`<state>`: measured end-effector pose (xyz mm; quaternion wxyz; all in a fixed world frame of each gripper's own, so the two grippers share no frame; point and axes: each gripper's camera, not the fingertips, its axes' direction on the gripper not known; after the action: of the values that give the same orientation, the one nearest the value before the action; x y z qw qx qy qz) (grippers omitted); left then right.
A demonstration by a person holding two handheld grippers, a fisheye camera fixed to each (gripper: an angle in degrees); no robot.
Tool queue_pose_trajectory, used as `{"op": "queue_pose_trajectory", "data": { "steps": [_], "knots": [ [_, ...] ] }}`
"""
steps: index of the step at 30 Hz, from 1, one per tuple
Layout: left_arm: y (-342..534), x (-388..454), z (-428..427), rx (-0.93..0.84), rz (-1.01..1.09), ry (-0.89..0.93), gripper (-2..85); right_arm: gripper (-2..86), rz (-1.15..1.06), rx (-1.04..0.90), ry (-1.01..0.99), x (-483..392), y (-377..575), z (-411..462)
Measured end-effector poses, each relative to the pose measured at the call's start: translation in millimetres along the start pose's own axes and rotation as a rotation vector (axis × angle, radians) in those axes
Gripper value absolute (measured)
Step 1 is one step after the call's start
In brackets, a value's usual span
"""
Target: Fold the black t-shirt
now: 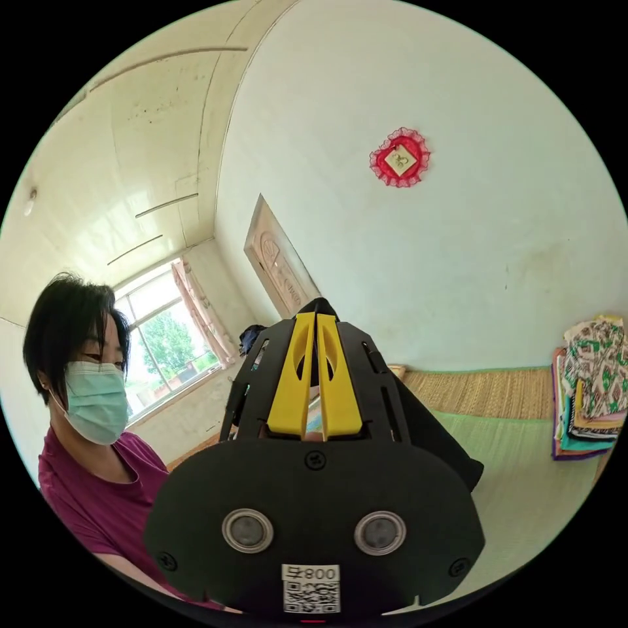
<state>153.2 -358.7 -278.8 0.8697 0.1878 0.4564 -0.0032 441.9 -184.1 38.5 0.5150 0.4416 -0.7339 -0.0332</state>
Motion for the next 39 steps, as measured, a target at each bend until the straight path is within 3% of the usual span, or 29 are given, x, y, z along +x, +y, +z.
{"op": "queue_pose_trajectory", "data": {
  "steps": [7, 16, 21, 32, 39],
  "knots": [
    [57, 40, -64, -0.018, -0.029, -0.065, 7.9, -0.3, 0.073, -0.032, -0.163, -55, 28, 1],
    [96, 107, -23, -0.160, -0.009, 0.176, 11.3, -0.3, -0.009, -0.048, -0.186, -140, 15, -21],
    [90, 140, -13, -0.183, 0.025, 0.195, 11.9, -0.2, -0.026, -0.037, -0.176, -165, 9, -37],
    [65, 212, 29, -0.342, 0.169, 0.034, 12.1, -0.1, -0.033, 0.011, -0.174, -185, -14, -61],
    [38, 262, 42, -0.316, 0.233, 0.003, 8.9, -0.1, -0.022, 0.011, -0.172, -187, -28, -66]
  ]
}}
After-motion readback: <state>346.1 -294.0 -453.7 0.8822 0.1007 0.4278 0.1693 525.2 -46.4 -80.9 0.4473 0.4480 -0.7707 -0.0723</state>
